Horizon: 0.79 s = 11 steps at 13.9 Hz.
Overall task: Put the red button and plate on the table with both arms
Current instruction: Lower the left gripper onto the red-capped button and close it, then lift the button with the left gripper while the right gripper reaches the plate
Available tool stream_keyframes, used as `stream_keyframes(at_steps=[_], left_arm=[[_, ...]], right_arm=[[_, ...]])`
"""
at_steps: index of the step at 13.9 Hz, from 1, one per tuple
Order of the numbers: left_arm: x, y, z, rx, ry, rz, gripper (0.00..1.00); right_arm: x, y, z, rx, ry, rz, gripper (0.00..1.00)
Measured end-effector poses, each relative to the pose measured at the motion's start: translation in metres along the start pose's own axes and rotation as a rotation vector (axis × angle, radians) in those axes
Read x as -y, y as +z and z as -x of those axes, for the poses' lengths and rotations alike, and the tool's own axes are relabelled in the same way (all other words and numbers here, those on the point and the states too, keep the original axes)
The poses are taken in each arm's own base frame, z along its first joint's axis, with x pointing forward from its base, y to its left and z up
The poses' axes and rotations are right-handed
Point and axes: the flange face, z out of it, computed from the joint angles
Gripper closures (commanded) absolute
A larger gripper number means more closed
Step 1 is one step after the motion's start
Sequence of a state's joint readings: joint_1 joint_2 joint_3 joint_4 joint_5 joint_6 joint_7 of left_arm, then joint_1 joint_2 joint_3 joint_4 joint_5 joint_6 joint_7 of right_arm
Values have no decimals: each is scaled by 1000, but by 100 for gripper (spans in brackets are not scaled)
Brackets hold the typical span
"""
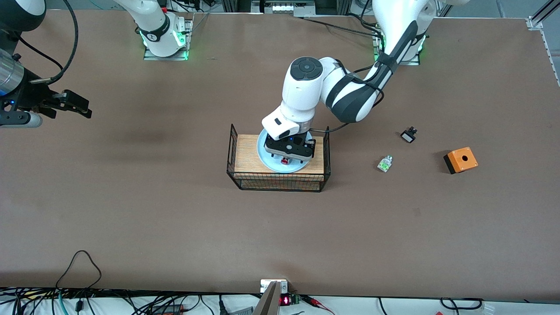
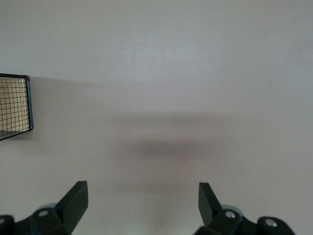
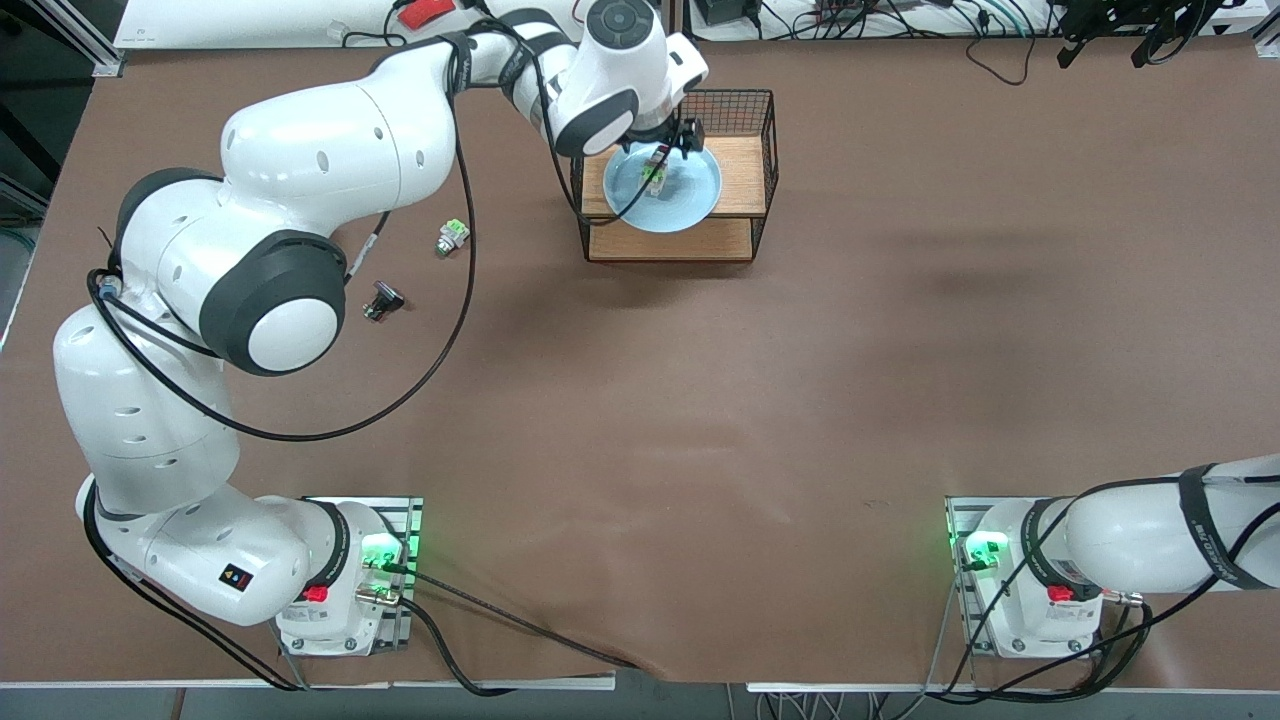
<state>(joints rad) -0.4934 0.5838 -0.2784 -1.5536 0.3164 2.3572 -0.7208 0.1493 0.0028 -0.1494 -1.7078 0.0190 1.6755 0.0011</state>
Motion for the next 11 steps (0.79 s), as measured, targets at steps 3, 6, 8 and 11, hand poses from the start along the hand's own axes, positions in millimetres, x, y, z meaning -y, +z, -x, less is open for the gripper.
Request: stream_keyframes(at_steps=[3,6,8,11], left_arm=[[-8,6,11,17,19,-4,54],[-14,3,17,36,29,-14,81],[-13,0,17,37,30,-18,84],[-10,-15,12,41,23,-38,84]], right_arm=[[0,3,0,11,34,0,0],[4,8,-1,28,33,2,0],[10,12,-2,42,38,4,0],[19,15,1,66,108,8,0]])
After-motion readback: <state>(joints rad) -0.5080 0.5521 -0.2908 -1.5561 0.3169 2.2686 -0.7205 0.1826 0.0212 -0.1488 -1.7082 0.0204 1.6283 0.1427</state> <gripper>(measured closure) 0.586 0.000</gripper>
